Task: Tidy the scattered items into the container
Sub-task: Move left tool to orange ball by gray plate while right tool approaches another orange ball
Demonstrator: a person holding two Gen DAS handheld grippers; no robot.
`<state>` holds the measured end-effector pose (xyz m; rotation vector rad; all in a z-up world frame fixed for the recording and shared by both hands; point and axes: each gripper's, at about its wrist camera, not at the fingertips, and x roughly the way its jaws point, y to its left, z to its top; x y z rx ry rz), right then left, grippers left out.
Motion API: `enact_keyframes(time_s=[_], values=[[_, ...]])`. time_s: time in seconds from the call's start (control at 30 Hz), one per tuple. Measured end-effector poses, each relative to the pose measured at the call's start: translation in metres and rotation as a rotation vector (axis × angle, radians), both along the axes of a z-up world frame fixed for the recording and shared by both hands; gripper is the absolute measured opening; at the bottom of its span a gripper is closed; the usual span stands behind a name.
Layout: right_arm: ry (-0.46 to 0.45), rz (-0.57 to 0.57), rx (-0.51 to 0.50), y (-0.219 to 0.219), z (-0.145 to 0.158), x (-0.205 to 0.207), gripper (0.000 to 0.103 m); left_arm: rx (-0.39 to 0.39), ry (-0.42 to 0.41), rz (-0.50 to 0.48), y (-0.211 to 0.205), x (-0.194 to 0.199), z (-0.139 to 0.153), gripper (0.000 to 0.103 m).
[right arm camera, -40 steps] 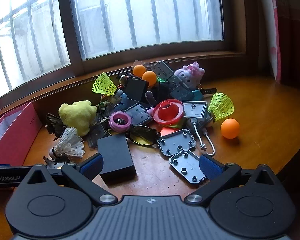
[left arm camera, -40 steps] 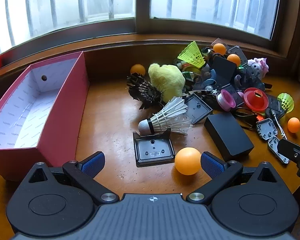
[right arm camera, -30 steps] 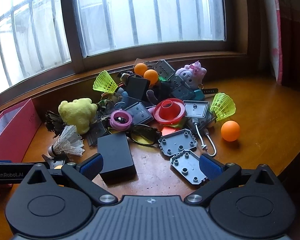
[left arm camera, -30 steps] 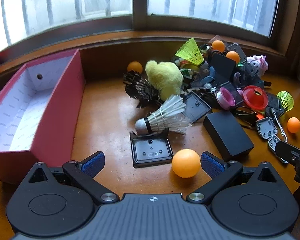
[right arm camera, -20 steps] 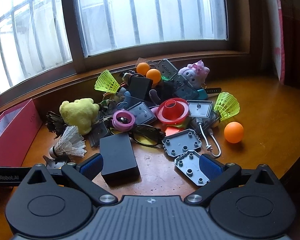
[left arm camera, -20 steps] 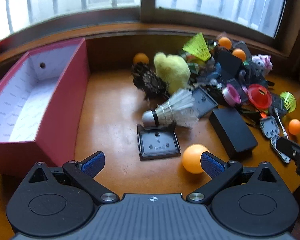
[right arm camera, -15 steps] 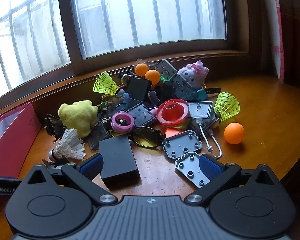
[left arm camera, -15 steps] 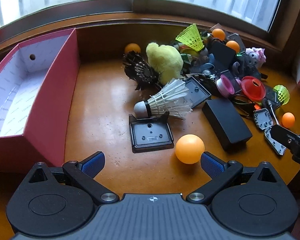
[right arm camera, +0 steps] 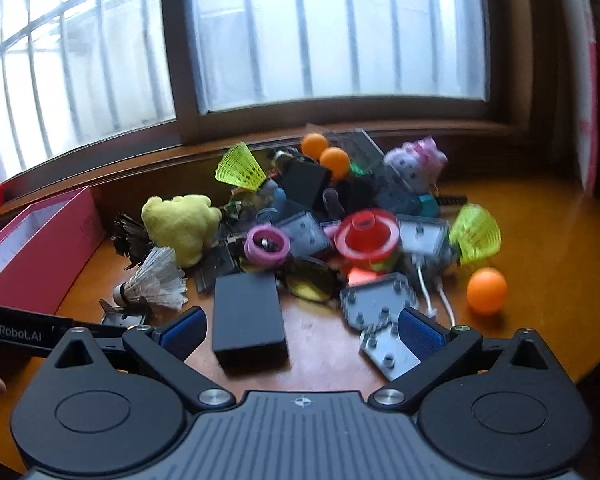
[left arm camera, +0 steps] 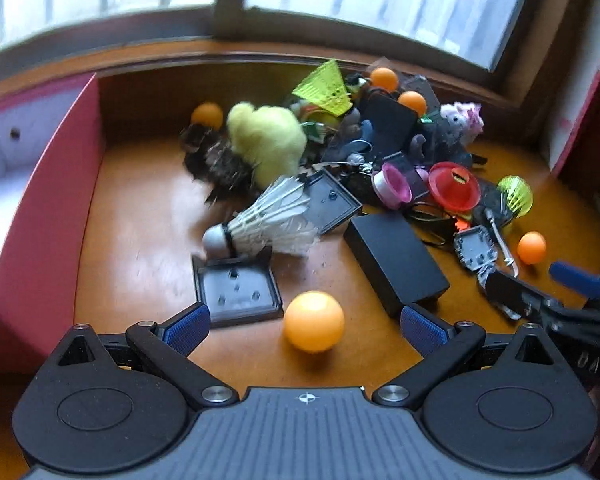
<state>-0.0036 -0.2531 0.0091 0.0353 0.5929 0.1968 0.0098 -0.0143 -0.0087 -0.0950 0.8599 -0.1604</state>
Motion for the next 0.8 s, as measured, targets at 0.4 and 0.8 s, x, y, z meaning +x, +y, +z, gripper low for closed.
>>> enact_keyframes(time_s=[0.4, 0.8], values=[[0.048, -0.102, 0.025, -0.059, -0.011, 0.044, 0.103, 0.206, -0.048, -0.096, -0.046, -0.009, -0.003, 0.096], [0.107, -0.262, 0.082, -0.117, -0.030, 0.062, 0.103, 0.096, 0.038, -0.005, -0.040, 0.008, -0.017, 0.087]])
